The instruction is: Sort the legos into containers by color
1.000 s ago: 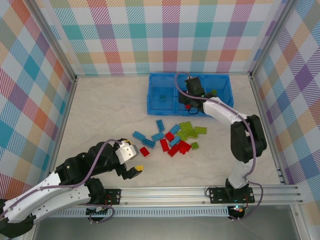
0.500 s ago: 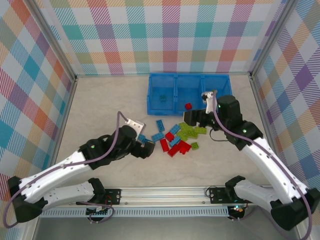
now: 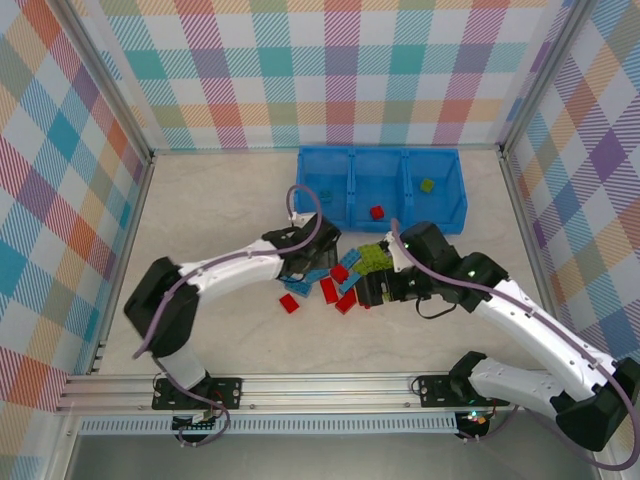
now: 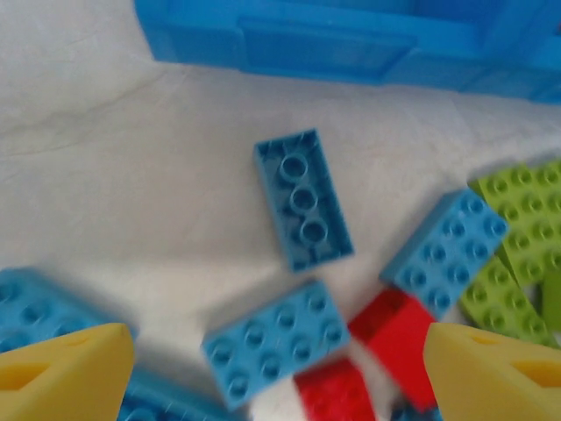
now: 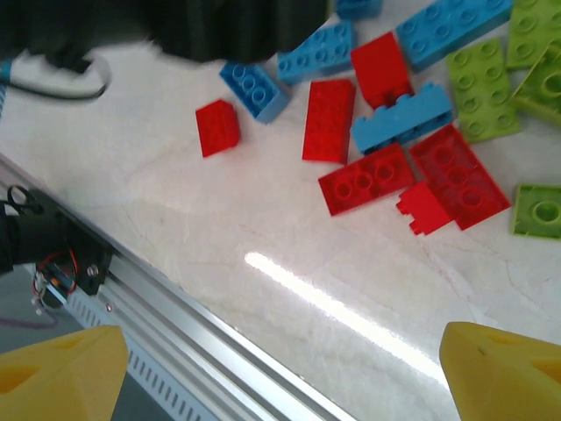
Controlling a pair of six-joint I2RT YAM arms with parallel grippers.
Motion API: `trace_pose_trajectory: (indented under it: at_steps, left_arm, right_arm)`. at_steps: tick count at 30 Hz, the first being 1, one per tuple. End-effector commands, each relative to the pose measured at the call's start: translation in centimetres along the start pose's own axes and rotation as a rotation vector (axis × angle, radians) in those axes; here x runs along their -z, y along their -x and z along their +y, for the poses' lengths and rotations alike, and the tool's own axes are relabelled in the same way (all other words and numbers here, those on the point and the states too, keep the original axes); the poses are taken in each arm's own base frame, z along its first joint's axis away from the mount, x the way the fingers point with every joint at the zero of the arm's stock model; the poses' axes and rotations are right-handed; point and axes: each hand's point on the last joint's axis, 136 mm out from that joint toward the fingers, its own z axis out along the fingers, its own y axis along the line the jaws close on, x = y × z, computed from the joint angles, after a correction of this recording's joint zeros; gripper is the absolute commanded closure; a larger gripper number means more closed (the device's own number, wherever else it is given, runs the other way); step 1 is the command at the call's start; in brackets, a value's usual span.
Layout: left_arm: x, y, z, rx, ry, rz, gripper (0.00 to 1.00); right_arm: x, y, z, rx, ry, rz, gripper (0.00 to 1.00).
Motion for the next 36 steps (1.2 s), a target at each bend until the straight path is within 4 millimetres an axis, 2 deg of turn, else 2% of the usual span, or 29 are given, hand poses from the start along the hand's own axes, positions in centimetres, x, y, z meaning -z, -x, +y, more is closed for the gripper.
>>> trace_pose_trajectory:
  at_steps: [1,5,10,14,19,21,25,28,32,34,36]
  left_arm:
    - [-2.3,1.2,-0.7,0.089,0.006,0.001,0.17]
    - [-5.1,2.0,-1.4,0.090,0.000,0.020,0.23]
    - [-7.4,2.1,-1.9,0.083,0.006,0.055,0.32]
    - [-8.5,1.1,-1.7,0.075,0.014,0.093,0.40]
    - [-8.8,0.2,-1.3,0.068,0.019,0.115,0.60]
    - [-8.4,0.1,-1.4,0.057,0.004,0.123,0.66]
    - [-6.9,0.7,-1.3,0.057,-0.018,0.100,0.71]
    - [-4.1,2.1,-1.8,0.049,-0.064,0.054,0.72]
    - [1.3,5.9,-3.1,-0.007,-0.118,-0.097,0.72]
    - [2.8,8.2,-3.0,-0.016,-0.102,-0.180,0.72]
    - [3.4,10.6,-2.8,-0.035,-0.064,-0.248,0.72]
  right_arm:
    - [-0.1,-0.5,-0.3,-0.014,-0.026,0.009,0.07]
    - [-0.2,-0.7,0.0,-0.015,-0.012,0.002,0.05]
    - [-0.1,-1.0,-0.1,-0.021,-0.012,-0.005,0.05]
    - [0.2,-1.0,-0.2,-0.028,-0.011,-0.020,0.04]
    - [0.4,-0.6,-0.1,-0.030,-0.011,-0.038,0.04]
    - [0.5,-0.4,0.0,-0.028,-0.008,-0.044,0.04]
    - [0.8,0.1,0.3,-0.025,-0.008,-0.064,0.04]
    - [1.1,0.5,-0.1,-0.029,-0.034,-0.091,0.04]
    - [1.7,1.2,0.2,-0.018,-0.014,-0.145,0.03]
    - [2.0,1.5,0.4,-0.012,-0.002,-0.168,0.03]
    - [2.2,1.6,0.4,-0.011,-0.009,-0.178,0.03]
